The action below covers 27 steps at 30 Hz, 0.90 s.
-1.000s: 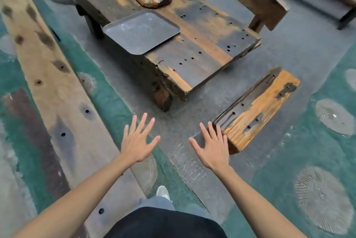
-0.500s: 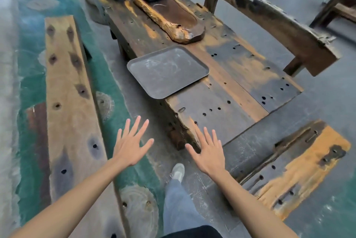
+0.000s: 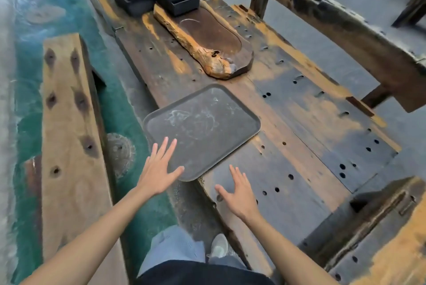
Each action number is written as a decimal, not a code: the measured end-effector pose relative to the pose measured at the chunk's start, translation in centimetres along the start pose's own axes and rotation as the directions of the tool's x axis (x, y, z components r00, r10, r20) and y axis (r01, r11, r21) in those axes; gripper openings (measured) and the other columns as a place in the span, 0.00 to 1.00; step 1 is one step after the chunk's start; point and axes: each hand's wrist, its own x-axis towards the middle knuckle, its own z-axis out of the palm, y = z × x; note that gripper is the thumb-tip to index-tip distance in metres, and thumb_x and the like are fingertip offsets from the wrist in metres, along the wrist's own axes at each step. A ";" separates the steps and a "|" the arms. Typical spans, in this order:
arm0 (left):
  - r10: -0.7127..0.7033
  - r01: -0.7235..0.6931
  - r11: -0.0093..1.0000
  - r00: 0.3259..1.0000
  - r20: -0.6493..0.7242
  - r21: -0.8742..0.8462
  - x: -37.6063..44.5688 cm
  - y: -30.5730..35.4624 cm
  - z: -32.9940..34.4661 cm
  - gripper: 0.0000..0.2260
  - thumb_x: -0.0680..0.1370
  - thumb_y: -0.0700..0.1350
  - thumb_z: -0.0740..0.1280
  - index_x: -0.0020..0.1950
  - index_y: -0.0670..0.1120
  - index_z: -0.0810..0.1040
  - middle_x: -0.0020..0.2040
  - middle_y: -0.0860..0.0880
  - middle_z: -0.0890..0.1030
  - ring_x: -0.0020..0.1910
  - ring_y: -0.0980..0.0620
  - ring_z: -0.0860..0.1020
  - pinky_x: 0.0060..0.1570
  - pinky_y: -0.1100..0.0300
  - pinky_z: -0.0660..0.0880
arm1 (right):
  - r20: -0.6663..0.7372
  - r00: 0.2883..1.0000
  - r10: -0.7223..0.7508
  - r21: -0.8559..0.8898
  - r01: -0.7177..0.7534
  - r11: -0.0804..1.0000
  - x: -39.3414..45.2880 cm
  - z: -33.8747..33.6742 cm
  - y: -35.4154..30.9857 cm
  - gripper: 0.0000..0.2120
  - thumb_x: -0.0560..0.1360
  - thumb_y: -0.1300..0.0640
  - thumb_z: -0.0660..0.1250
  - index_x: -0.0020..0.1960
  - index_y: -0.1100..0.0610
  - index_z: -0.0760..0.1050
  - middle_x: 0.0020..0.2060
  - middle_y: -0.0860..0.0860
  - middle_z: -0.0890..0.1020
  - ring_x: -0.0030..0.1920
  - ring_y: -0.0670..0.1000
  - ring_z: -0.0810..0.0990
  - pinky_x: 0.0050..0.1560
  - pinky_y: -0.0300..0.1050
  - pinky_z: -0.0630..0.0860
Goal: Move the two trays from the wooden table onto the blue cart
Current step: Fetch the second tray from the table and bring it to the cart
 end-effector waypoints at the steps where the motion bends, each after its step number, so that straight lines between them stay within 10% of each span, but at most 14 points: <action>1: 0.008 -0.008 1.000 1.000 -0.001 -0.023 1.7 -0.5 -0.7 0.38 0.76 0.62 0.64 0.78 0.64 0.44 0.80 0.56 0.41 0.79 0.42 0.41 0.73 0.36 0.51 | 0.018 1.000 0.004 0.028 -0.005 1.000 1.0 -0.1 -0.4 0.40 0.76 0.36 0.65 0.81 0.45 0.52 0.81 0.46 0.53 0.81 0.51 0.47 0.77 0.52 0.51; 9: 0.025 -0.001 0.980 0.993 0.116 -0.199 17.3 -3.3 -4.5 0.36 0.76 0.53 0.71 0.79 0.53 0.56 0.80 0.49 0.56 0.78 0.47 0.54 0.76 0.46 0.52 | -0.065 0.971 0.228 0.308 -0.198 0.931 9.9 -0.2 -2.6 0.43 0.74 0.49 0.74 0.81 0.49 0.52 0.79 0.46 0.60 0.78 0.49 0.60 0.76 0.50 0.61; 22: -0.076 0.160 0.972 0.905 0.419 -0.170 37.4 -8.8 -5.4 0.42 0.68 0.47 0.79 0.77 0.50 0.62 0.72 0.44 0.71 0.70 0.45 0.70 0.66 0.51 0.67 | -0.219 0.649 0.728 0.743 -0.373 0.556 18.3 2.8 -5.4 0.40 0.74 0.71 0.70 0.79 0.52 0.57 0.73 0.51 0.72 0.64 0.48 0.74 0.63 0.48 0.75; 27: -0.082 0.190 0.971 0.836 0.542 -0.146 40.1 -9.9 -3.2 0.37 0.68 0.34 0.76 0.75 0.47 0.67 0.57 0.43 0.82 0.50 0.44 0.82 0.55 0.46 0.78 | -0.214 0.554 0.805 0.763 -0.420 0.492 19.4 3.6 -4.8 0.38 0.74 0.75 0.66 0.79 0.58 0.58 0.69 0.57 0.74 0.63 0.51 0.74 0.61 0.45 0.73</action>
